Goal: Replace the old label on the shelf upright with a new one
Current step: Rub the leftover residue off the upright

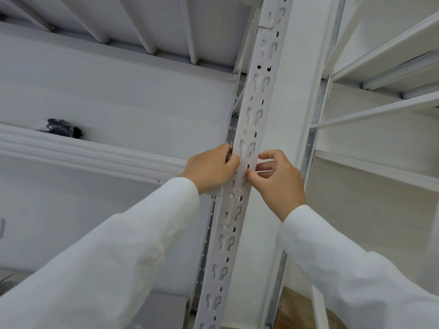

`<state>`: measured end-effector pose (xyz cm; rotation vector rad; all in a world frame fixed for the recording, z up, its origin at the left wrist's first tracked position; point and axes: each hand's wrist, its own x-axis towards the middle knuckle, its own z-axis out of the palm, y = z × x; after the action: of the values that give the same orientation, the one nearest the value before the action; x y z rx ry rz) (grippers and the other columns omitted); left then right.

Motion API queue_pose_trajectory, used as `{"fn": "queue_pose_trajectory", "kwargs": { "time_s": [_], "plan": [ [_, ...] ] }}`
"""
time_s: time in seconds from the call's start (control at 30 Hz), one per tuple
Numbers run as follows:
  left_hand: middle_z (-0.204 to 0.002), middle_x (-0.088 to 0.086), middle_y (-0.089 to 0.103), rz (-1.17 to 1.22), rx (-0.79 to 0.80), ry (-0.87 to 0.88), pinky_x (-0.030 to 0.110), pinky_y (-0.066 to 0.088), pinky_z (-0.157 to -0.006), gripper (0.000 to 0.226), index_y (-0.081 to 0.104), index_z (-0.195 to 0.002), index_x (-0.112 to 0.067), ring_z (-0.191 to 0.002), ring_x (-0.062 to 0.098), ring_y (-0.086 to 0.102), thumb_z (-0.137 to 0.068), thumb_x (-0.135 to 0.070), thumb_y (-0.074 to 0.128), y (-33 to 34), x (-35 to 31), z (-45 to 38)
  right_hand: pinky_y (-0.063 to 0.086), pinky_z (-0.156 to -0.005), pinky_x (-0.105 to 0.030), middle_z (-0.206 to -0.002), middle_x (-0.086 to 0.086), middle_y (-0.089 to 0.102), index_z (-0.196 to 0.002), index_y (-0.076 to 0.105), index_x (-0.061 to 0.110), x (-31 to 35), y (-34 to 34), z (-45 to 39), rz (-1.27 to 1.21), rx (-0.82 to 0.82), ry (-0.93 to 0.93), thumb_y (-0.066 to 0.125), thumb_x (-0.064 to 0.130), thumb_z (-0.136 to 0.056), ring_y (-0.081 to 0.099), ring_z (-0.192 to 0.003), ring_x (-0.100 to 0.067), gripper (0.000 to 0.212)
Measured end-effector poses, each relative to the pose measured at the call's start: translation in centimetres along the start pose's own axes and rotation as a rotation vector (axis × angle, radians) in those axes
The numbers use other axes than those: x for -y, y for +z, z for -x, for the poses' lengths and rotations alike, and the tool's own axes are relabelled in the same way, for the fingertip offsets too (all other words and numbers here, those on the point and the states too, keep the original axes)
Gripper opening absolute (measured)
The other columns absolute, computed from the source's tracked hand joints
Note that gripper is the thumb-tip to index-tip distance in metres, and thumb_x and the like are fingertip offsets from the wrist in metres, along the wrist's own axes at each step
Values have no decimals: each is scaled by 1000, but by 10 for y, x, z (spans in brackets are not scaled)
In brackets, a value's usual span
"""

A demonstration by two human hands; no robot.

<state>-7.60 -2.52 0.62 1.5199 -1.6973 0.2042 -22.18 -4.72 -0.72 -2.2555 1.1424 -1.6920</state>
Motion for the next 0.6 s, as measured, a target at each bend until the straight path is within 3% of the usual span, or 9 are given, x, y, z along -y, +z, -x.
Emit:
{"fn": "queue_pose_trajectory", "kwargs": {
  "time_s": [0.2,0.33,0.6],
  "plan": [
    [-96,-3,63,-11,-14,4,33,32,-70,21,45,-101,-23,-90,23,57,-98,-37,29,1,-1,0,46,-66,-18,-68,19,62,-100,58,22,7,-4,-1,68,27,21,66,29,-80,64,-76,-6,23],
    [-106,-3,68,-10,-24,5,33,33,-71,20,43,-98,-24,-95,24,59,-98,-37,28,1,0,0,46,-72,-27,-71,12,64,-98,57,17,13,-1,0,171,22,-6,61,26,-82,63,-79,-15,19],
    [-107,-2,68,-15,-18,2,33,33,-71,20,42,-96,-23,-93,24,57,-98,-37,28,0,-1,0,45,-71,-31,-85,-5,70,-98,59,11,6,2,-7,294,-6,-47,50,16,-84,59,-83,-28,17]
  ]
}}
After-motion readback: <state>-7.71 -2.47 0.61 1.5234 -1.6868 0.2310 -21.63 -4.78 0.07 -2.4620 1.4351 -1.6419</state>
